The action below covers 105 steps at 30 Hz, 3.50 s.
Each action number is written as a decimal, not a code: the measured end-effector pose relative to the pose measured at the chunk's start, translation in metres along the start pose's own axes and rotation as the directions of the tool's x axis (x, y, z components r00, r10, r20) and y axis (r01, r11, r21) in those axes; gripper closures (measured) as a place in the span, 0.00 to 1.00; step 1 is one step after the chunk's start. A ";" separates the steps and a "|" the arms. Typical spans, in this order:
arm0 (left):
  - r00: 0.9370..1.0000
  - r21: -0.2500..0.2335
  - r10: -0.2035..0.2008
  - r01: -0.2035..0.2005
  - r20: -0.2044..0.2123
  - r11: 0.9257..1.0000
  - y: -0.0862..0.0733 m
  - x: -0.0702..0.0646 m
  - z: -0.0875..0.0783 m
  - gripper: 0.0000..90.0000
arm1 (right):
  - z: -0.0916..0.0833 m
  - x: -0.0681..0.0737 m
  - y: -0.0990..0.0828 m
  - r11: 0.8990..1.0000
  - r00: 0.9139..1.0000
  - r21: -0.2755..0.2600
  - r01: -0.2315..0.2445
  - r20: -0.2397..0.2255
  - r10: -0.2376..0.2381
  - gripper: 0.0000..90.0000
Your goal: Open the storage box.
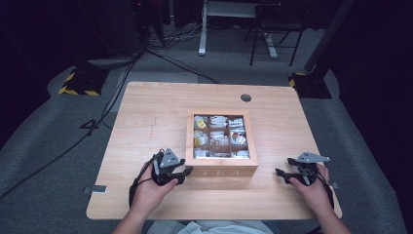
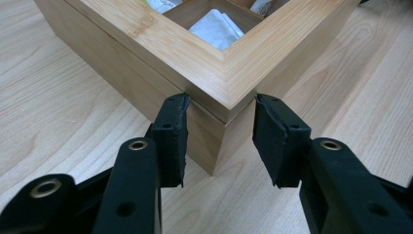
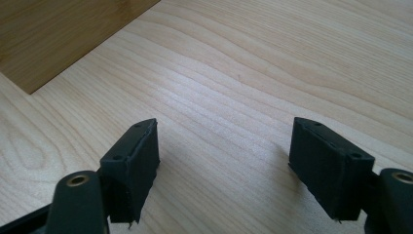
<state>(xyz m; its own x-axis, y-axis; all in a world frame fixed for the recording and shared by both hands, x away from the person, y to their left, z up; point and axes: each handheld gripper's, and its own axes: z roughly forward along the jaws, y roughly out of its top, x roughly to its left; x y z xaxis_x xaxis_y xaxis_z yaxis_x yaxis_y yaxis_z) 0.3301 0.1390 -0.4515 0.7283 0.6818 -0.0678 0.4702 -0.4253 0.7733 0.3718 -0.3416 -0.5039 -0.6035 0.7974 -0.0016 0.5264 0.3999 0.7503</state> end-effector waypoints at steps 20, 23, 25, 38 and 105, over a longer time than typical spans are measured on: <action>1.000 0.030 0.021 -0.020 -0.013 0.999 0.003 -0.001 -0.003 0.72 | 0.000 0.000 0.000 1.000 1.000 0.000 -0.001 0.000 0.001 0.30; 1.000 0.011 0.021 -0.021 -0.010 1.000 0.004 -0.001 -0.005 0.74 | 0.000 0.000 0.000 1.000 1.000 0.000 0.000 0.000 0.000 0.30; 1.000 0.013 0.014 -0.014 -0.001 1.000 0.005 0.000 -0.005 0.75 | 0.000 0.000 0.000 1.000 1.000 0.000 -0.001 -0.001 0.001 0.30; 1.000 -0.004 0.003 -0.002 0.014 1.000 0.016 0.002 -0.017 0.79 | 0.001 -0.001 0.001 1.000 1.000 0.001 0.004 -0.007 -0.004 0.30; 0.998 -0.065 0.011 -0.015 -0.059 0.998 0.096 0.015 -0.060 0.82 | 0.004 0.000 0.004 1.000 1.000 0.001 0.004 -0.004 -0.004 0.31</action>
<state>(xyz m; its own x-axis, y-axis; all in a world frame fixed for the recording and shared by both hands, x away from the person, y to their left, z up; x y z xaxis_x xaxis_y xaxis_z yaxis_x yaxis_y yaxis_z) 0.3565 0.1442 -0.3400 0.7030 0.7109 -0.0216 0.4257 -0.3962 0.8135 0.3764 -0.3386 -0.5037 -0.6082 0.7938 -0.0016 0.5246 0.4035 0.7497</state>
